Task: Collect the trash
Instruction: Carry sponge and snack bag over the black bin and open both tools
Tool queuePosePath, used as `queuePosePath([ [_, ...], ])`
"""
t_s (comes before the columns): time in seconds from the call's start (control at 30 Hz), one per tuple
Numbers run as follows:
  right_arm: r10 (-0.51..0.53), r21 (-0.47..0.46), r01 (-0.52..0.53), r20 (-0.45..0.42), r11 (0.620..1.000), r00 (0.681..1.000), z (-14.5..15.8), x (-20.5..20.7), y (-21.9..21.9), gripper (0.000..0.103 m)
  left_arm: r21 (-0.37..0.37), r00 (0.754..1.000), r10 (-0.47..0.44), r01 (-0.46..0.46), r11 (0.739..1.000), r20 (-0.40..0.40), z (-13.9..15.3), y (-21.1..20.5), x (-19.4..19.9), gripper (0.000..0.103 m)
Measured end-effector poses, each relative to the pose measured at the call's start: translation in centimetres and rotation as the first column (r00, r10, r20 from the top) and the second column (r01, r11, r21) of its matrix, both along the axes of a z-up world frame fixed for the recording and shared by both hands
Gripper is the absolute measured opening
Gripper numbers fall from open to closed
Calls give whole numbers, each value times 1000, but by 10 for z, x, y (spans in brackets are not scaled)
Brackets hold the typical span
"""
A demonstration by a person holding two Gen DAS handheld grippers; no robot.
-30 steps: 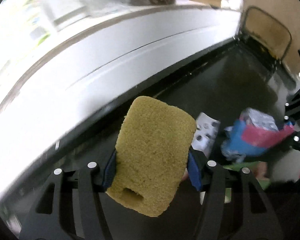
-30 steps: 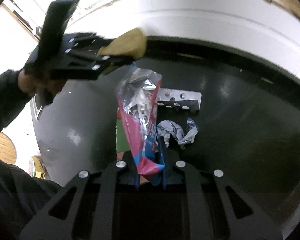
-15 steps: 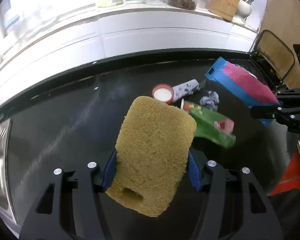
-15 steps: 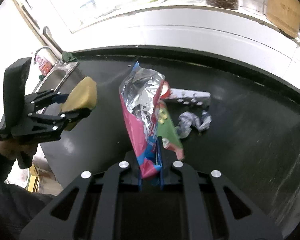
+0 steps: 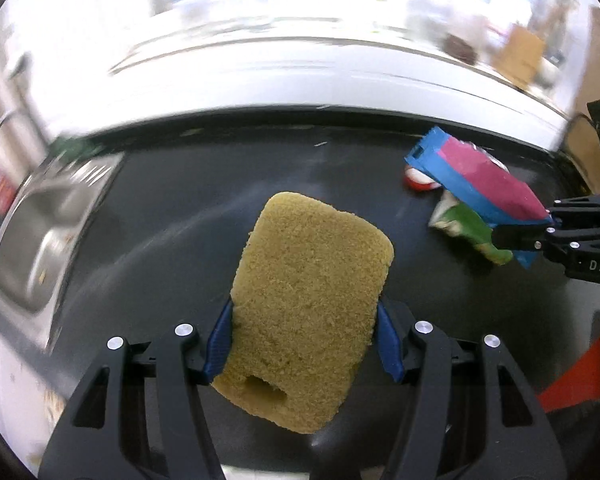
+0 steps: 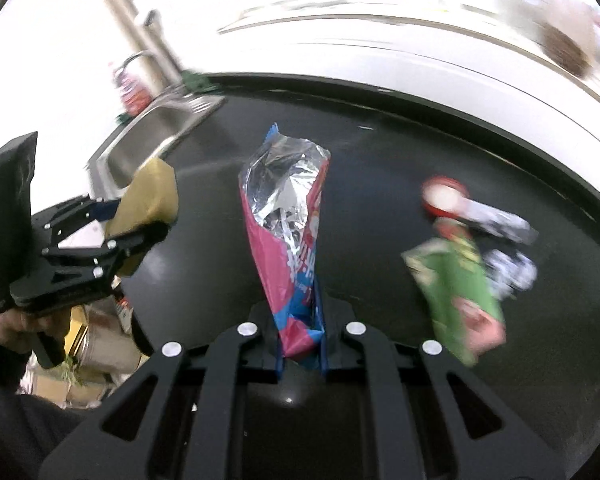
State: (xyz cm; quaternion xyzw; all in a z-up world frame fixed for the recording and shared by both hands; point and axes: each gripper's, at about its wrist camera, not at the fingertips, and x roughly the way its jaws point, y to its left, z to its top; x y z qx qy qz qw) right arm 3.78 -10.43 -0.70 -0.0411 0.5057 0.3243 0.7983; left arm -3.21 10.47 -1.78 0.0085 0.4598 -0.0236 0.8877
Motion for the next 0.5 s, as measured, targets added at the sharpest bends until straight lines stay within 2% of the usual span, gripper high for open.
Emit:
queuePosePath([
  [0.1, 99, 9, -98, -15, 995, 995, -4, -9, 55, 12, 11, 995, 96, -96, 995, 2, 1, 37, -31, 59],
  [0.2, 209, 13, -209, -23, 978, 978, -8, -25, 113, 12, 21, 978, 210, -210, 978, -2, -3, 77, -66, 59],
  [0.3, 323, 20, -323, -52, 946, 945, -17, -49, 171, 12, 18, 938, 347, -347, 938, -17, -12, 120, -108, 59],
  [0.5, 517, 16, -521, -151, 853, 842, -48, -113, 281, 12, 53, 834, 548, -545, 837, -69, -40, 189, -193, 59],
])
